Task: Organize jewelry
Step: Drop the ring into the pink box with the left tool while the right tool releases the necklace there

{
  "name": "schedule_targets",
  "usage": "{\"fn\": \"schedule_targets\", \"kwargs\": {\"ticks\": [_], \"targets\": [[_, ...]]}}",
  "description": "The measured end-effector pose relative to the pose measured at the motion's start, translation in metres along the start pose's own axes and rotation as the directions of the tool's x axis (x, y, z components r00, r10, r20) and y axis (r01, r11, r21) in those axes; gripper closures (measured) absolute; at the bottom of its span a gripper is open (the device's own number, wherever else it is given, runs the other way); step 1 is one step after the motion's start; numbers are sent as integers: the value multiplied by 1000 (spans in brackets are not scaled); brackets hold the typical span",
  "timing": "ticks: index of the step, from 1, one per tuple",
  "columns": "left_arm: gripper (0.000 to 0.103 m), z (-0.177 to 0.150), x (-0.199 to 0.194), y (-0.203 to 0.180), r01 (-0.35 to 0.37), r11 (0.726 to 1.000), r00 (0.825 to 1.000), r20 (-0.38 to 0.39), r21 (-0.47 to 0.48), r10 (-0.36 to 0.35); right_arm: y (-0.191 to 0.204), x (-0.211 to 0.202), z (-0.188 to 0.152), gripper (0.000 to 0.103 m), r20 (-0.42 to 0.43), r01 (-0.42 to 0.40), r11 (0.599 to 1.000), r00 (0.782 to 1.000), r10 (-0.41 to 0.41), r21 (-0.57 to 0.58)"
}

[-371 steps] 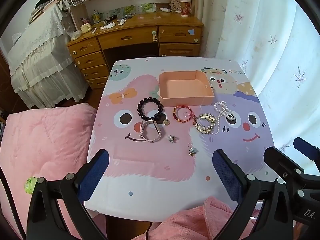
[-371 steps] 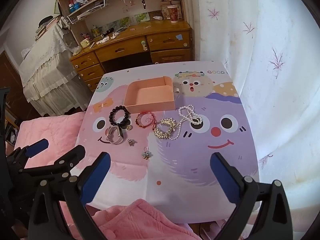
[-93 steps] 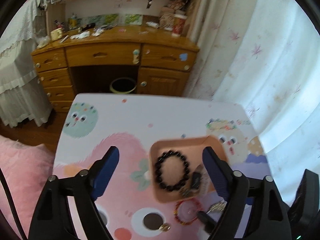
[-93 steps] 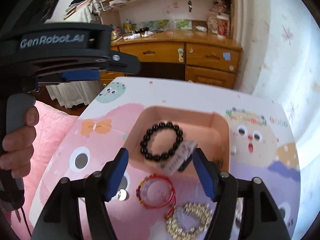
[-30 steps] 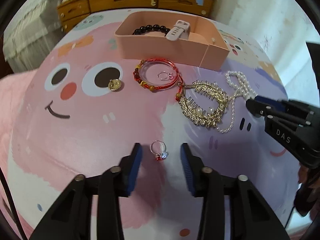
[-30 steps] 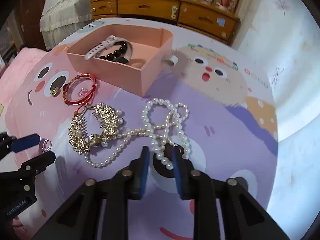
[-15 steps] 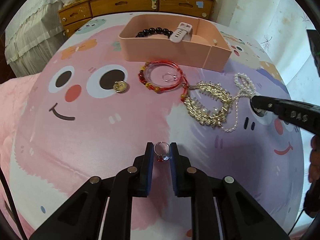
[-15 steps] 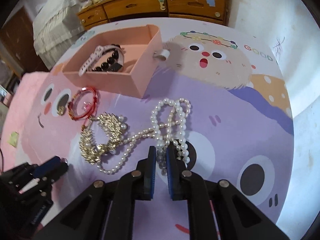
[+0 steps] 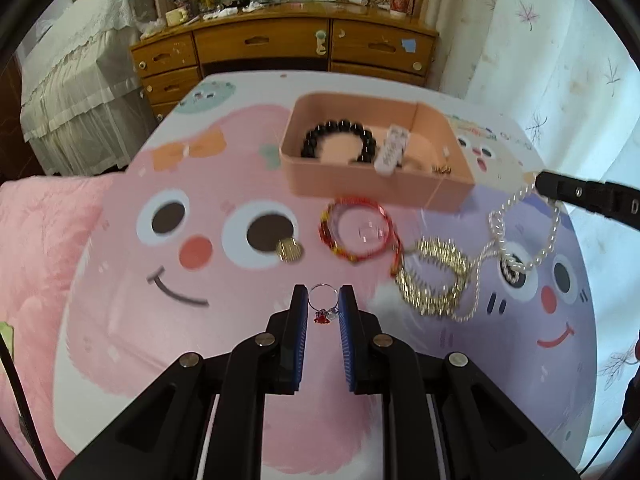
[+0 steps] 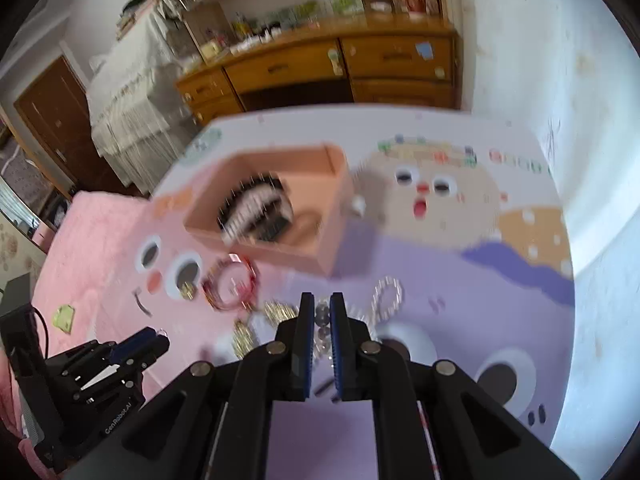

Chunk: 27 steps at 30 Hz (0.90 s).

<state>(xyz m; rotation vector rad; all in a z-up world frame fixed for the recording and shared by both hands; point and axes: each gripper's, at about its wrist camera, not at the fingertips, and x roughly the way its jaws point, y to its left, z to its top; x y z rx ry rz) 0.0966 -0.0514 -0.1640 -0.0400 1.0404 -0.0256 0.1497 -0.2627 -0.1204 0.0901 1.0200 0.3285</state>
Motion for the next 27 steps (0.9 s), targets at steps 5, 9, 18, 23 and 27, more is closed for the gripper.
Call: {"fn": "schedule_targets", "kwargs": {"ticks": [5,9,18,23,27], "targets": [[90,27,-12,9,19,999,1000,4,46,-19,11,-17,26,96,78,-42,999,996,41,11],[90,48,-19,15,35,997,999,11,76,-36,22,-24,45,96,137,-84,996,987,82,12],[89,116,-28,41,126,991,989,75,47,-129,37,-20,73,96,272,-118,993,955,114,0],[89,143,-18,53,187,982,976,112,0,-186,38,-5,78,96,307,-103,994,948,87,39],[89,155,-2,55,210,978,971,114,7,-209,36,5,79,96,312,-83,994,948,57,71]]}}
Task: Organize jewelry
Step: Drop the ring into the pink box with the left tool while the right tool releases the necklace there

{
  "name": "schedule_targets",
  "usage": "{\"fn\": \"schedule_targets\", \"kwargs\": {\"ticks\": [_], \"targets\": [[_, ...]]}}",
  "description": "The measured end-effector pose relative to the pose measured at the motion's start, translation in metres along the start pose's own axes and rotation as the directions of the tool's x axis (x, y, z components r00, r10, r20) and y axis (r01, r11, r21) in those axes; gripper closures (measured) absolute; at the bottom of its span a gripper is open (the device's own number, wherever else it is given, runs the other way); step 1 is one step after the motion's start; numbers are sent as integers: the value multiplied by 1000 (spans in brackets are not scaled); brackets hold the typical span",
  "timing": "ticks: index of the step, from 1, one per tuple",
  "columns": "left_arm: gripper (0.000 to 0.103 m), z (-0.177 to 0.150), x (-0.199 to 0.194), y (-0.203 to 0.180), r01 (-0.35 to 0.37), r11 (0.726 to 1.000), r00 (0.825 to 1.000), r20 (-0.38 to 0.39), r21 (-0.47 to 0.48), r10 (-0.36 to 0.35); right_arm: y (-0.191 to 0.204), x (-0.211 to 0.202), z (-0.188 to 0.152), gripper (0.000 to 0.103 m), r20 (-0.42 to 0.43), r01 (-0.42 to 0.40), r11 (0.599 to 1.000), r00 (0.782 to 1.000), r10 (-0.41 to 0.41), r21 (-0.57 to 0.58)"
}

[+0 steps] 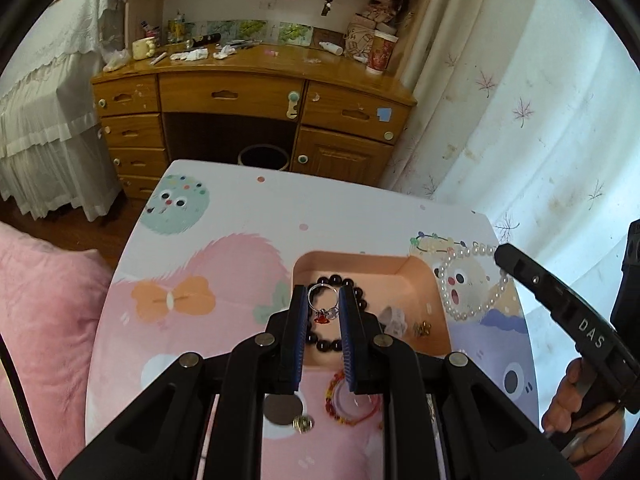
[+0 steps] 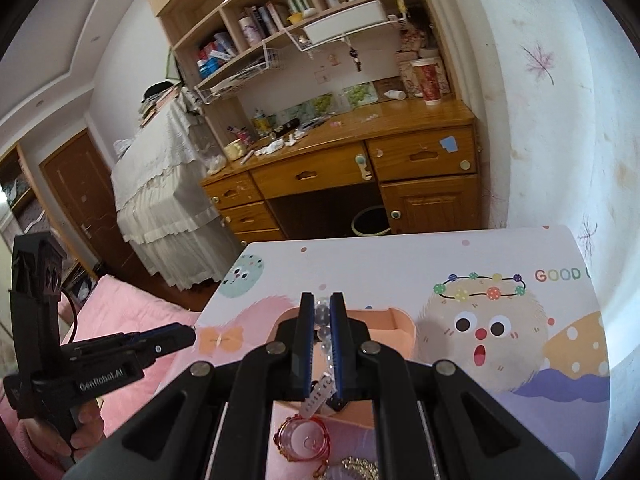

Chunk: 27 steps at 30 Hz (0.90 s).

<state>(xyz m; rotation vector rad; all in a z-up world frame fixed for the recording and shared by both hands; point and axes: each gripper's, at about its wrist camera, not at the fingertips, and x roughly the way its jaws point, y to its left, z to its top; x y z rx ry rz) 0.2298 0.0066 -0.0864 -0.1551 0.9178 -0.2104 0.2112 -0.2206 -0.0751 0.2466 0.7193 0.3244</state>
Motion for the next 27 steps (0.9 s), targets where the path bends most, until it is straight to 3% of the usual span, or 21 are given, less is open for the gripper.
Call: {"fn": "schedule_targets", "kwargs": {"ticks": [7,9,10,12,16,20,22,26,27], "targets": [[89,4,24,-9,36,998,999,-27,56,-35,-8,8,-5,96,-3,18,999,1000,-18,50],[85,5,30,-14,33,996,999,-42,79,-30,-11,11,-7,95,-10,20,997,1000,-20,75],[84,6,31,-16,29,996,998,-54,89,-24,-14,13,-7,94,-28,16,995,1000,-13,95],[83,6,35,-19,22,994,997,-72,106,-14,-20,17,-10,82,-62,11,990,998,-2,140],[66,5,34,-18,14,994,997,-81,109,-5,-25,13,-16,76,-66,16,984,998,-4,178],[59,2,29,-14,-7,993,997,-78,115,16,-23,10,-23,72,-85,27,985,996,-13,171],[51,0,28,-11,-16,994,996,-82,111,25,-22,9,-27,68,-102,38,986,995,-22,161],[48,-10,25,-5,-28,994,994,-98,109,39,-17,4,-41,66,-136,67,987,990,-47,147],[48,-12,25,-4,-33,994,993,-106,108,44,-16,4,-45,62,-151,76,986,987,-53,147]]}}
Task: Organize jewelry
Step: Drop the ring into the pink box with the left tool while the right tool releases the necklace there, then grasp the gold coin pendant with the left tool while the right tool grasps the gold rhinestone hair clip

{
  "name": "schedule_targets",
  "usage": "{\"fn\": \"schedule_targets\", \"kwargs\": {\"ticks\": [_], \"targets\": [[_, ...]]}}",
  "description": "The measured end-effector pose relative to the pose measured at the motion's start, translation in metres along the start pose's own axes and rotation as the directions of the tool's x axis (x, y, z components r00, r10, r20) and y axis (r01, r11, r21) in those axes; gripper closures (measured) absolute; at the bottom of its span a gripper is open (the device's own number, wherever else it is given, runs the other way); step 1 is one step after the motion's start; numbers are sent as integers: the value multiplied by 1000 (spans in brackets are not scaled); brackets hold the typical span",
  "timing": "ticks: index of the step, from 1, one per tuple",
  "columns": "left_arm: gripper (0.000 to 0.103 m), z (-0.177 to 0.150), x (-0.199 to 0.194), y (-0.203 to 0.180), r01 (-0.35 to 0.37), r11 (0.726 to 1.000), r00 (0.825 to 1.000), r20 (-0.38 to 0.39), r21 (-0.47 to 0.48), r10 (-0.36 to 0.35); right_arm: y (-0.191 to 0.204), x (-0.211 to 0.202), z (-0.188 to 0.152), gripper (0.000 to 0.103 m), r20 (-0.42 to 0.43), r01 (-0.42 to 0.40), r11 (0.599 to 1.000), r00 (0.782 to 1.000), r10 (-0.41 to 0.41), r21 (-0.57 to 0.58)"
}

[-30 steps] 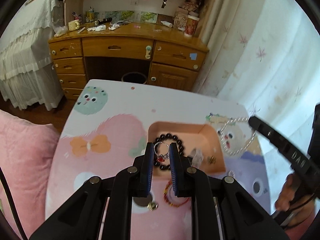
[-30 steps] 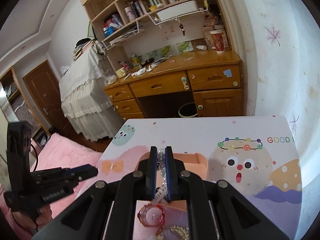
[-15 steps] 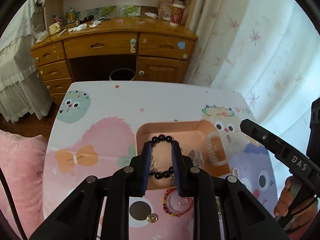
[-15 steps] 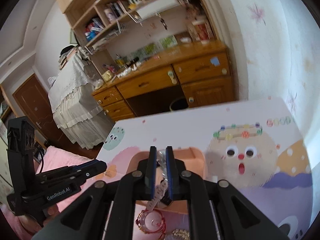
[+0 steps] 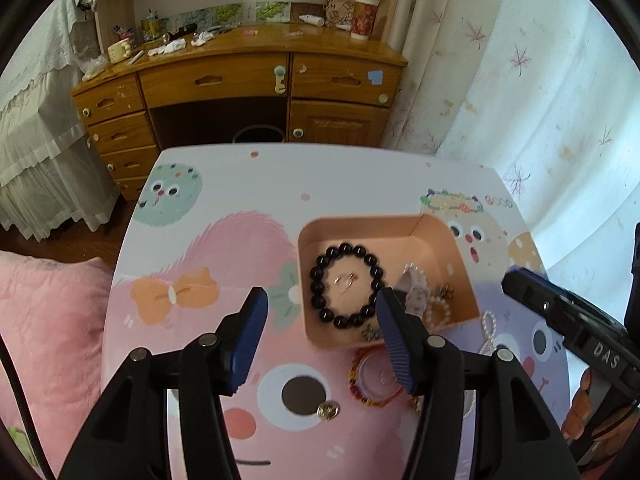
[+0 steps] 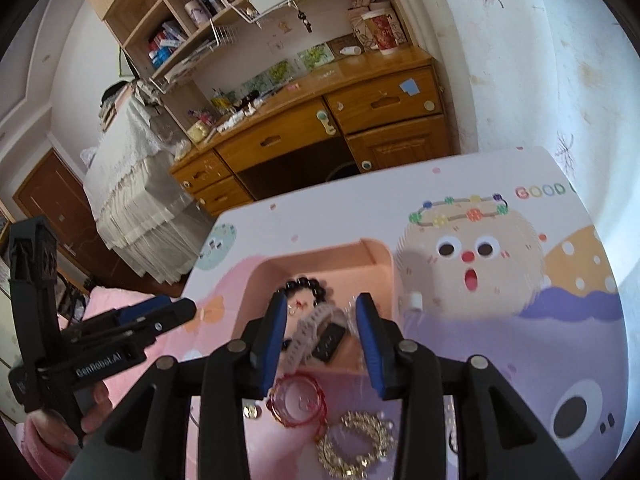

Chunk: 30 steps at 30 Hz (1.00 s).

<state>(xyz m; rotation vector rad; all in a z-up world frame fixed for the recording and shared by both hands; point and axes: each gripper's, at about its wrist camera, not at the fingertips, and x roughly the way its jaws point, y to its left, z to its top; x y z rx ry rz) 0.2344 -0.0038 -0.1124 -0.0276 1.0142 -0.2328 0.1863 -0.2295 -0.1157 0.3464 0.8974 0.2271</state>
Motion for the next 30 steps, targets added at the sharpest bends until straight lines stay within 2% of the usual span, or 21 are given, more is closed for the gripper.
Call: {"fn": "schedule_targets", "kwargs": {"ticks": [1,3,7,10,14,19,23,26,30], "targets": [[46,-4,0,1,-6,1000,1000,-15,1,6,0,1,-6,57,-25,13,1000,1000,-13,3],[41,-10,0,2,-14,1000,999,-32,8,14,0,4,-16,41,-83,42,999,996,-42,1],[36,-25,1,5,-23,999,997,-78,44,26,1,8,-42,37,-183,104,994,977,-109,-39],[36,-34,4,6,-30,996,992,-120,83,40,3,9,-62,34,-215,159,983,961,-175,-89],[36,-46,8,7,-31,988,985,-164,152,56,14,9,-88,33,-203,227,948,940,-273,-223],[34,-67,19,2,-21,967,978,-197,255,73,31,14,-123,33,-161,303,874,909,-385,-380],[34,-86,28,-6,6,930,976,-205,368,75,39,20,-143,33,-142,330,850,898,-417,-410],[34,-97,32,-10,8,891,981,-178,453,82,47,24,-153,33,-108,344,846,902,-418,-407],[34,-99,38,-10,58,866,987,-156,497,24,50,30,-159,33,-70,362,848,906,-418,-387]]}}
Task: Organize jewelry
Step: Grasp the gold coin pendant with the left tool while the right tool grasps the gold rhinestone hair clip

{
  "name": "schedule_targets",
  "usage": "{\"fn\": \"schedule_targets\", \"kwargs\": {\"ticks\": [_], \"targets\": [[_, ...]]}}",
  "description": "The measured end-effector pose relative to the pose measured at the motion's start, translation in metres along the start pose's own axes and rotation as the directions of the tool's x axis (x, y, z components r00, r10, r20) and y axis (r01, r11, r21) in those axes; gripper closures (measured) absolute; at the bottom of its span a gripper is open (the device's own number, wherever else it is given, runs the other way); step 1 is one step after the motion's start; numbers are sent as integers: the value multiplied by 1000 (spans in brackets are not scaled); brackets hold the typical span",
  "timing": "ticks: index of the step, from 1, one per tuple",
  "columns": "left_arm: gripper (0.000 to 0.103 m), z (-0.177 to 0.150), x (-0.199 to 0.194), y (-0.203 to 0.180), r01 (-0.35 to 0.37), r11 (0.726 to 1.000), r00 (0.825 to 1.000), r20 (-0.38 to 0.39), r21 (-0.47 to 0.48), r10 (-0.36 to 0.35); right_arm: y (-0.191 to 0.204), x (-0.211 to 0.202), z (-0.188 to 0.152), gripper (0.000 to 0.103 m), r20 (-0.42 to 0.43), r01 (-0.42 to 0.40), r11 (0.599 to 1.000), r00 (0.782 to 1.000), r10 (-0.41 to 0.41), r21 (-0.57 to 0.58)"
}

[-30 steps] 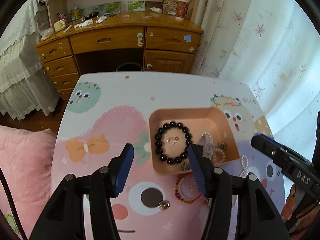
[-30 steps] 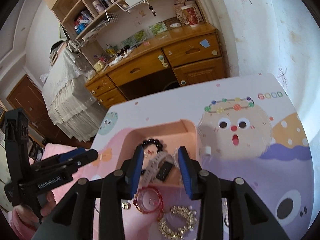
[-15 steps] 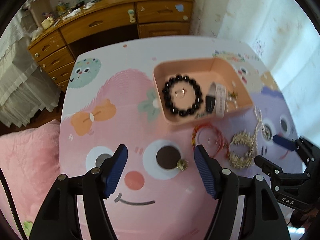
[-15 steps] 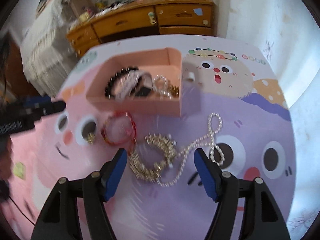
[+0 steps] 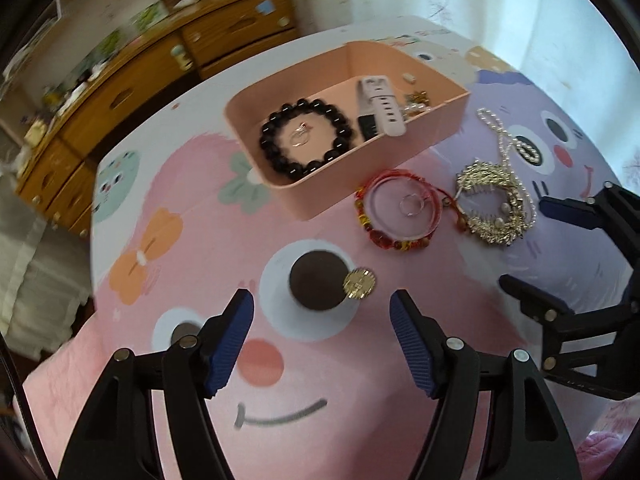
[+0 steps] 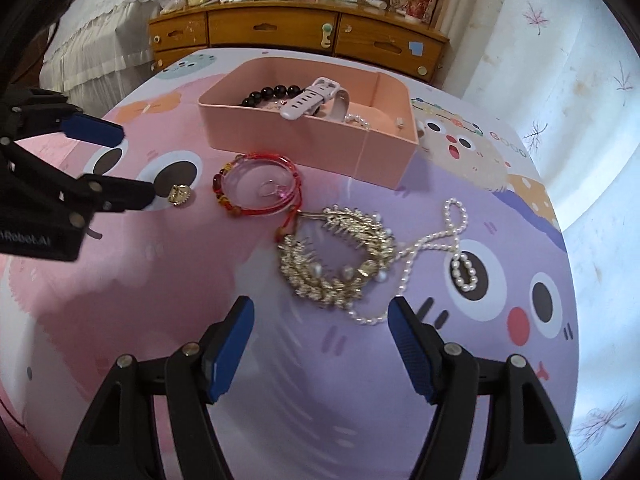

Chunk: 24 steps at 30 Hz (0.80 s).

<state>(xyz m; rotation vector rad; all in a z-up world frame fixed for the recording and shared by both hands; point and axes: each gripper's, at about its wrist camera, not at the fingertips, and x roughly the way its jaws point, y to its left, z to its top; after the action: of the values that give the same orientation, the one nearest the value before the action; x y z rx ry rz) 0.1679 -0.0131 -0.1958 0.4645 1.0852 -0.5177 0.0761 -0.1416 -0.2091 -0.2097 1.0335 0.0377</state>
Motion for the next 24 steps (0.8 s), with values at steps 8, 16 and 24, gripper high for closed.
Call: {"fn": "schedule_targets", "kwargs": {"ticks": [8,16,24], "targets": [[34,1,15,-2,94,995,994,45,34,-96,4,6,0,29,61,51,997,997,-55,60],[68,-4,22,-7,108,991,992,58,74,-113,-1,14,7,25,75,57,991,995,-67,124],[86,-10,23,-9,100,990,989,99,96,-109,-9,23,15,23,71,18,980,997,-32,200]]}}
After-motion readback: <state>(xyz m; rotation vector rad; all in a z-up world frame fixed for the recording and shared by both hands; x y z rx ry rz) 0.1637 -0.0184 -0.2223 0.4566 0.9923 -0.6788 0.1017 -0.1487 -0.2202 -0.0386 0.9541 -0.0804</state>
